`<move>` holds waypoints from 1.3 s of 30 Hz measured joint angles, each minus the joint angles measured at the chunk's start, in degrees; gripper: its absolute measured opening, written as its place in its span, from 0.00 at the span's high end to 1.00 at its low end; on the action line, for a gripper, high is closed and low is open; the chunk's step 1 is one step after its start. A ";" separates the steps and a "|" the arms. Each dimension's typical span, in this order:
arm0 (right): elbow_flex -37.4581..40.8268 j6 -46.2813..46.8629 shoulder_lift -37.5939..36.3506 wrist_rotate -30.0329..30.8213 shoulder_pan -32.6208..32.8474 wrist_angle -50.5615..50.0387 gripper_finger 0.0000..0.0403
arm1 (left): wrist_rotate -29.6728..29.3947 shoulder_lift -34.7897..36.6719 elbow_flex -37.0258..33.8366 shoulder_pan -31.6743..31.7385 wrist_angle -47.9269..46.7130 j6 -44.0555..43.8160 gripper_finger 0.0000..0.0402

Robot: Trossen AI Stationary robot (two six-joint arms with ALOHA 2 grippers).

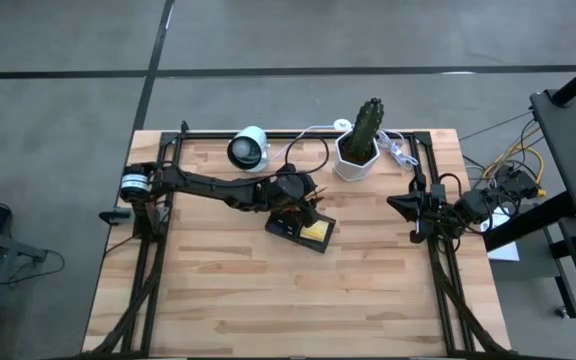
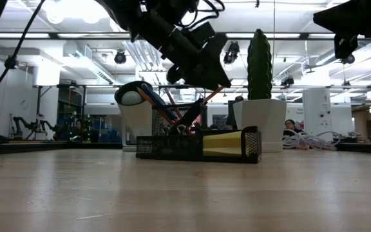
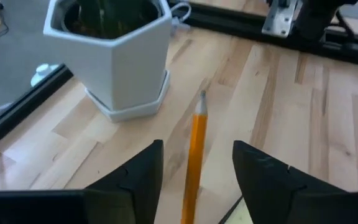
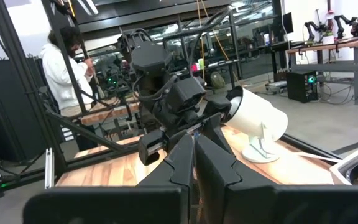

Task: Pick and place office supplies into organizer
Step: Put the yellow pencil into the black desk organizer

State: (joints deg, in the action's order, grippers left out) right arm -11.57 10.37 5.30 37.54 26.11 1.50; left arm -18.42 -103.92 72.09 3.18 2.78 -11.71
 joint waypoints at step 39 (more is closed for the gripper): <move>0.00 0.36 0.00 0.09 0.00 0.04 0.98 | -0.76 3.33 -0.60 -0.86 5.61 1.97 0.98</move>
State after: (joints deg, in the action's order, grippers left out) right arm -11.57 10.74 5.30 37.63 26.11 1.54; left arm -19.18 -100.59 71.49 2.32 8.39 -9.75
